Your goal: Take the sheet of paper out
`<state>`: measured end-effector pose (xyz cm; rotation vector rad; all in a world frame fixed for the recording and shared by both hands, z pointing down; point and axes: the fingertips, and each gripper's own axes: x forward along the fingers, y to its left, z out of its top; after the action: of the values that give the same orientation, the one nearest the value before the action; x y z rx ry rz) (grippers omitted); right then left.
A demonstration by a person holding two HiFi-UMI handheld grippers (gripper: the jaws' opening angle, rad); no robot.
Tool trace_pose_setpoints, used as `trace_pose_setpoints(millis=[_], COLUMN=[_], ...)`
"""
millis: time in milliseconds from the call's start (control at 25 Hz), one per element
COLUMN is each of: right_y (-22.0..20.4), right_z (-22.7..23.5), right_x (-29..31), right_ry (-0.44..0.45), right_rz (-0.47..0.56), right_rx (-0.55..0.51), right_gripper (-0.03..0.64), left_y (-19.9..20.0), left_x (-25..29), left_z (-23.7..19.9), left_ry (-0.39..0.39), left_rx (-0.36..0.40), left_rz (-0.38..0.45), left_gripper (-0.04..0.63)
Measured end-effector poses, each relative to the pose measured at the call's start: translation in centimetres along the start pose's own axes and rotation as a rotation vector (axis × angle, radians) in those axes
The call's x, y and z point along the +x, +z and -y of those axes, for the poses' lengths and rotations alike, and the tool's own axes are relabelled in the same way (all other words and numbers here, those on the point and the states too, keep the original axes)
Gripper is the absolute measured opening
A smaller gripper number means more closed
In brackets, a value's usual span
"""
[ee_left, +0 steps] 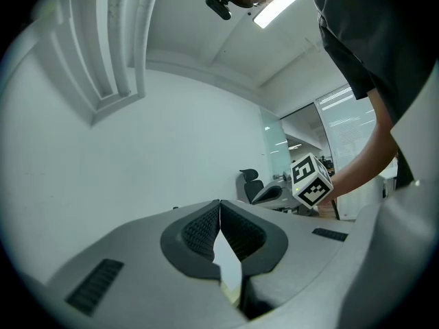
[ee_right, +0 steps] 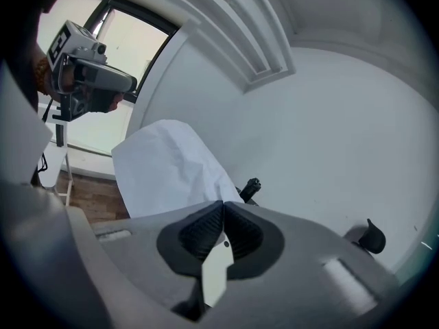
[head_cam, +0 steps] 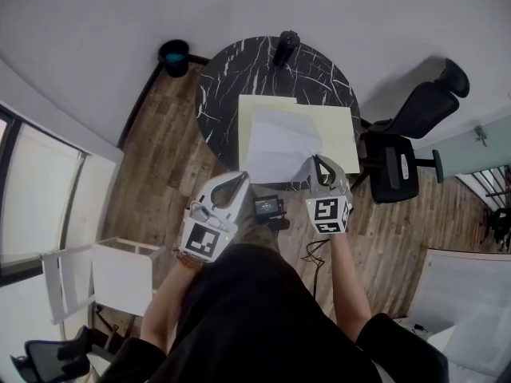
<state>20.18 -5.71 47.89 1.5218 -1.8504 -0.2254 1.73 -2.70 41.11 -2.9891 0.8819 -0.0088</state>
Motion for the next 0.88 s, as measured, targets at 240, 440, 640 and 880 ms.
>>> trace_pose_setpoints(millis=[240, 440, 640, 880], right_y=[1.5, 2.9, 4.8, 7.0], right_z=[0.0, 1.2, 2.4, 3.4], right_x=[-1.0, -1.9, -2.8, -4.0], right_ry=[0.003, -0.017, -0.028, -0.012], right_rz=[0.074, 0.131, 0.199, 0.290], right_rx=[0.097, 0.157, 0.214, 0.320], right_gripper=[0.003, 0.003, 0.003, 0.003], left_y=[0.2, 0.3, 0.4, 1.0], left_x=[-0.5, -0.7, -0.8, -1.1], left_z=[0.0, 0.1, 0.0, 0.0], left_ry=[0.024, 0.031, 0.039, 0.044], left_rx=[-0.014, -0.006, -0.008, 0.006], left_rz=[0.005, 0.004, 0.010, 0.021], left_gripper=[0.002, 0.002, 0.002, 0.002])
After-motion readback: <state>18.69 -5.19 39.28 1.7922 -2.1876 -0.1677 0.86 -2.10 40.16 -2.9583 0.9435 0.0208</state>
